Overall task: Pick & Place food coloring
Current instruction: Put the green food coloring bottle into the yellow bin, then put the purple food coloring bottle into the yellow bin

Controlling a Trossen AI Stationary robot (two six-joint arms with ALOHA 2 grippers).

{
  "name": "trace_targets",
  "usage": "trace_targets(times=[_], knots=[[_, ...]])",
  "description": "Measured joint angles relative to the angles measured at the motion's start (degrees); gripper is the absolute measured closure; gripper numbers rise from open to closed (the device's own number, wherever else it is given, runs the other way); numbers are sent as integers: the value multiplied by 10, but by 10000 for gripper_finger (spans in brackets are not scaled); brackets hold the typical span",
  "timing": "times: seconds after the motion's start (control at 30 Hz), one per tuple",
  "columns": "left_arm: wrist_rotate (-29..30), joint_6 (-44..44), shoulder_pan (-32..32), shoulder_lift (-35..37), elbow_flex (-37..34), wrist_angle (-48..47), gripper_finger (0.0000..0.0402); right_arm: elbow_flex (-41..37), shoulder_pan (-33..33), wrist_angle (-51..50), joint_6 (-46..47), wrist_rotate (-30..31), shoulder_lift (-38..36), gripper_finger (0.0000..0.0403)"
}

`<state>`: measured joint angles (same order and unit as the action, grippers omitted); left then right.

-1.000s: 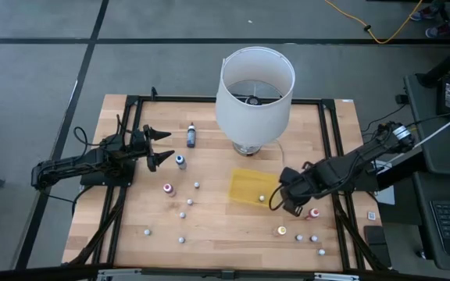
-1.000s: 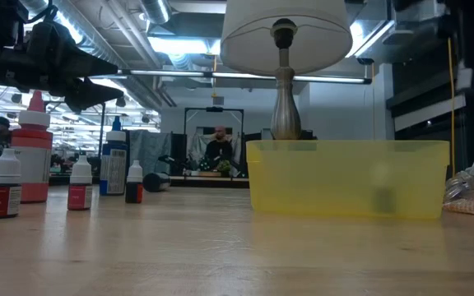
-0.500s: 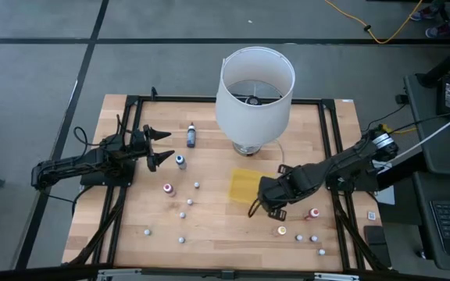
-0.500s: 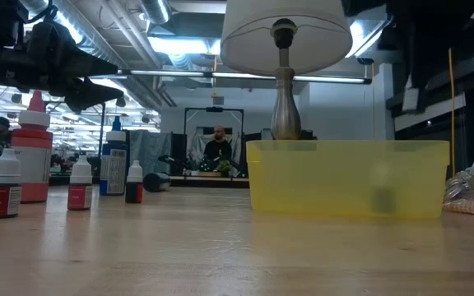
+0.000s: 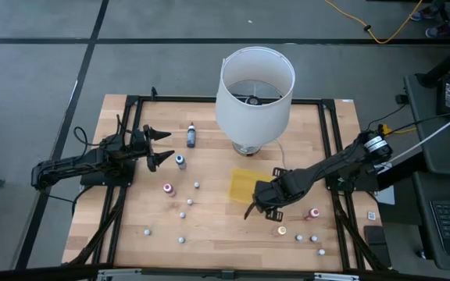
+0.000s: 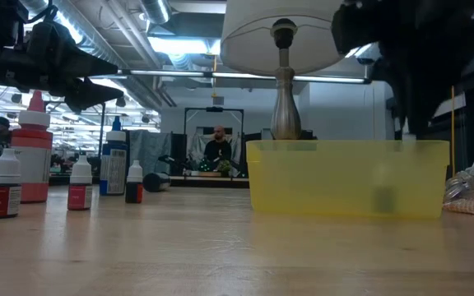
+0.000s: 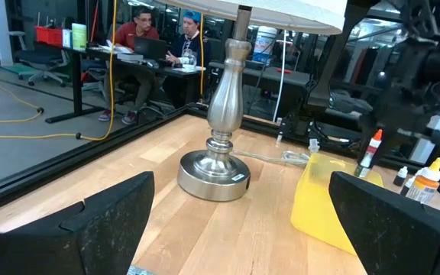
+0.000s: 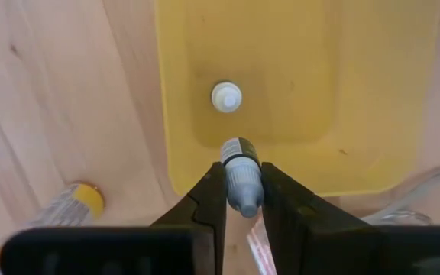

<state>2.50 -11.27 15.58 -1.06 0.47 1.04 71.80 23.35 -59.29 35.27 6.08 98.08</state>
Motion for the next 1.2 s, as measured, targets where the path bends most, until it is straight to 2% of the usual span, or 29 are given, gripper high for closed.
trace_targets(times=[0.4, 0.8, 1.2], knots=[[0, 0, 0, 0, 0, 0, 13, -54, -3, 70, -13, -1, 0, 331], [0, 0, 0, 0, 0, 0, 13, -57, -3, 90, -25, -3, 31, 329], [0, 0, 0, 0, 0, 0, 13, -51, -7, 78, -23, -16, 31, 259]])
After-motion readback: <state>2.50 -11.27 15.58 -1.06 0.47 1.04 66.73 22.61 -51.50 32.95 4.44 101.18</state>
